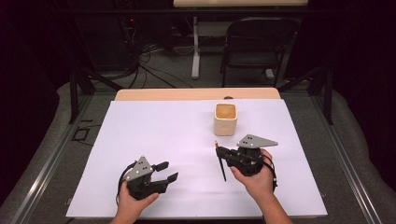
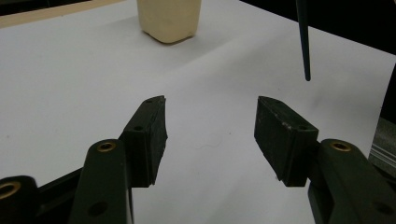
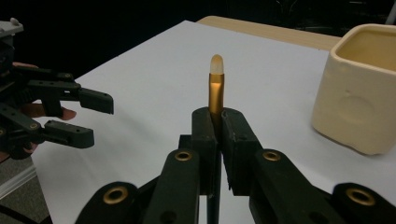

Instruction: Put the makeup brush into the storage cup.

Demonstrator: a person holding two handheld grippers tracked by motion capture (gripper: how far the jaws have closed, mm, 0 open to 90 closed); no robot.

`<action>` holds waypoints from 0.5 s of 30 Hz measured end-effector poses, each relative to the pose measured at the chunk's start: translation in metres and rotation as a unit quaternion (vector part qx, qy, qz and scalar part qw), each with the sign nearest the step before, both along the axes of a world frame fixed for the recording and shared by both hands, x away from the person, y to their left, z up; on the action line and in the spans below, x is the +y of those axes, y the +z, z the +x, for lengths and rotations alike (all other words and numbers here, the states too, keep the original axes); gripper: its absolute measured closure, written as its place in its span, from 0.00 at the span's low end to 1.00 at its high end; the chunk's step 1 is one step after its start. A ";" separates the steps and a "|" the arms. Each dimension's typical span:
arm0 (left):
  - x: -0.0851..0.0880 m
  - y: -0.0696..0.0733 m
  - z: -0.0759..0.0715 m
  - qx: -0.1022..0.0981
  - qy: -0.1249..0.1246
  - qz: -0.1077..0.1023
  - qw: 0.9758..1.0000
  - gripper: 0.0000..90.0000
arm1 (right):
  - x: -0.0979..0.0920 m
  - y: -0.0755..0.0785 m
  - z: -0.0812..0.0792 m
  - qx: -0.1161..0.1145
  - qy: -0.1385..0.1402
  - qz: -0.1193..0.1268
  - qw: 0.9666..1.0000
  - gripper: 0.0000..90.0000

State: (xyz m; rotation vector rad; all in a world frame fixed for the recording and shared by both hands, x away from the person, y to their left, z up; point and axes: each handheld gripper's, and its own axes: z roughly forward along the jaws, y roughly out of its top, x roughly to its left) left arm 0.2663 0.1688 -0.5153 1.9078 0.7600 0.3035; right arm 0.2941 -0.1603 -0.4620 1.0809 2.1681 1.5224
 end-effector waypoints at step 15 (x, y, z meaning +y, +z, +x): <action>-0.003 0.003 -0.001 0.005 -0.006 -0.017 1.000 0.49 | 0.006 -0.006 -0.007 -0.028 -0.001 0.027 0.999 0.93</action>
